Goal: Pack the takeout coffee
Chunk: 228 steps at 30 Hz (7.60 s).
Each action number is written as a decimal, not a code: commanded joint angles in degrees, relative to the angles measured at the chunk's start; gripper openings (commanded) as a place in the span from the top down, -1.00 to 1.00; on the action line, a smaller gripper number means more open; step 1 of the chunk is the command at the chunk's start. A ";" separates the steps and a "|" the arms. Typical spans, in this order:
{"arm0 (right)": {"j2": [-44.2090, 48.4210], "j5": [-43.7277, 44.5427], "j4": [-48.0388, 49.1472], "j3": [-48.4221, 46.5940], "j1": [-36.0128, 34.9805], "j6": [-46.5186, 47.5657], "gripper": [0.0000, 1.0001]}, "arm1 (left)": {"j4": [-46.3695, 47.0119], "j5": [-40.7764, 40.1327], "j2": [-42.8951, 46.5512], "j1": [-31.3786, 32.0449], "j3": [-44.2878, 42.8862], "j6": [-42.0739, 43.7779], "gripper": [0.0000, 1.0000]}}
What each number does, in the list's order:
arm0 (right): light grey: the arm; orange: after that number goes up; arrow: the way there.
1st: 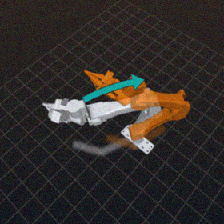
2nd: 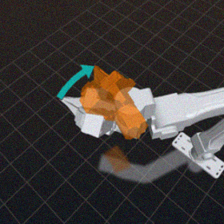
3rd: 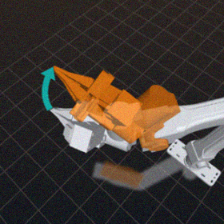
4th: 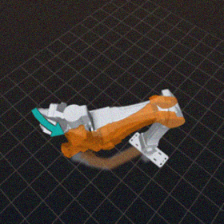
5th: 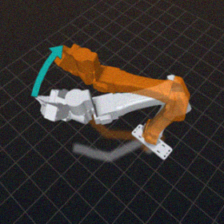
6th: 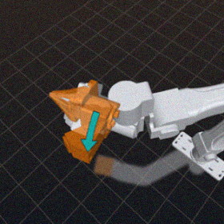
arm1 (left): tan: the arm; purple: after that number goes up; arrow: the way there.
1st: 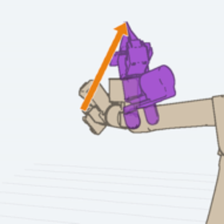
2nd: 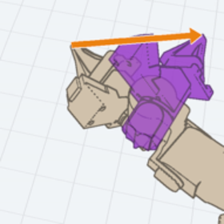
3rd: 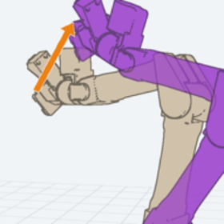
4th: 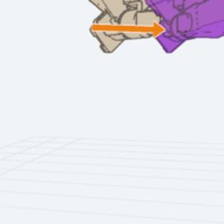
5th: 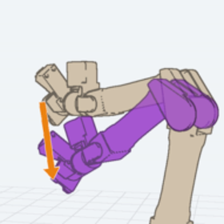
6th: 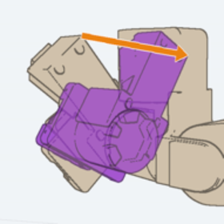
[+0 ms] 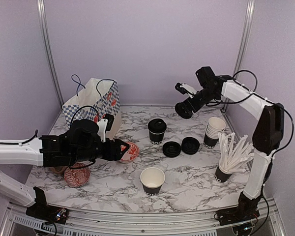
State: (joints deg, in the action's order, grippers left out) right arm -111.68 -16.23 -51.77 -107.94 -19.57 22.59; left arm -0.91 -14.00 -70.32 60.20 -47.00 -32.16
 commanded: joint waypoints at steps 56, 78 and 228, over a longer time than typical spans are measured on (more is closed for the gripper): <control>10.91 6.17 -9.00 19.06 -46.01 17.10 -0.29 | -6.30 -6.47 6.10 -0.26 1.69 -0.75 -0.40; 9.52 7.31 -8.75 19.87 -47.22 17.14 -0.41 | -6.30 -6.22 5.56 -0.26 2.03 -0.93 -0.41; -3.09 -8.76 2.63 29.52 -19.71 -6.71 0.68 | 17.33 35.31 -31.90 2.17 14.22 -38.99 0.58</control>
State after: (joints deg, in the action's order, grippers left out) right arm -109.21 -50.70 -64.79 -79.22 -39.88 14.94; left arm 38.46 15.57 -95.09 59.70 -38.13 -67.42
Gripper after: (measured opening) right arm 0.172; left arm 0.309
